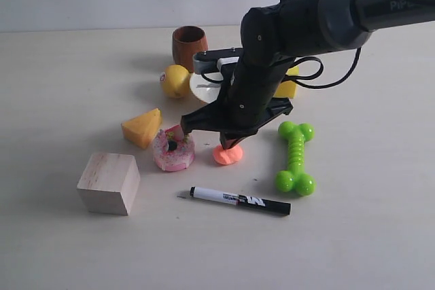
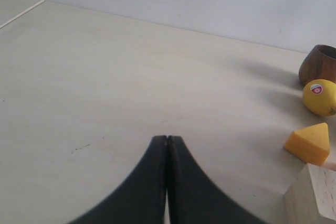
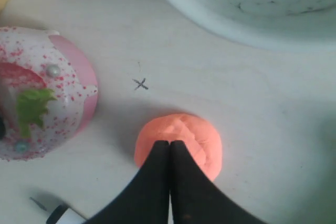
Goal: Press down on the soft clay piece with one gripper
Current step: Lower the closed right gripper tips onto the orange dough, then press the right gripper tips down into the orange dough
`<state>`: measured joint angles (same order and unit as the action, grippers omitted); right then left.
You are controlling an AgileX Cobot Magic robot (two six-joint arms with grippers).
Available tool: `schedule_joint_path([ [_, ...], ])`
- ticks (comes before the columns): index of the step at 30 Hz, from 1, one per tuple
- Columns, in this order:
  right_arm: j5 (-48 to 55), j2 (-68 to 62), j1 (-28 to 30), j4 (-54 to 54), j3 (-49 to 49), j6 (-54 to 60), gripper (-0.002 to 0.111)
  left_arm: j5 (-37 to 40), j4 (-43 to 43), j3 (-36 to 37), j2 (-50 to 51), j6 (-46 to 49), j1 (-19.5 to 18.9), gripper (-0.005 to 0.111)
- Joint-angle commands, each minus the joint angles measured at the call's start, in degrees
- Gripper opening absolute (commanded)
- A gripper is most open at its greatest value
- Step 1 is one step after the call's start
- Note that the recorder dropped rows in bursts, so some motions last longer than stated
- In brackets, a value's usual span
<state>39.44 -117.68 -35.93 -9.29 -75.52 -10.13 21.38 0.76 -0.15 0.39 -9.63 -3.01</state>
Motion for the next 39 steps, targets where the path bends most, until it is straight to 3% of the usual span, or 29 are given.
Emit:
schedule_joint_path([
  [1, -0.2, -0.2, -0.1, 0.9, -0.5, -0.6, 0.0, -0.1, -0.4, 0.1, -0.4, 0.2, 0.3, 0.0],
  [39, -0.2, -2.2, -0.1, 0.3, -0.2, -0.5, 0.0, -0.1, -0.4, 0.1, -0.4, 0.2, 0.3, 0.0],
])
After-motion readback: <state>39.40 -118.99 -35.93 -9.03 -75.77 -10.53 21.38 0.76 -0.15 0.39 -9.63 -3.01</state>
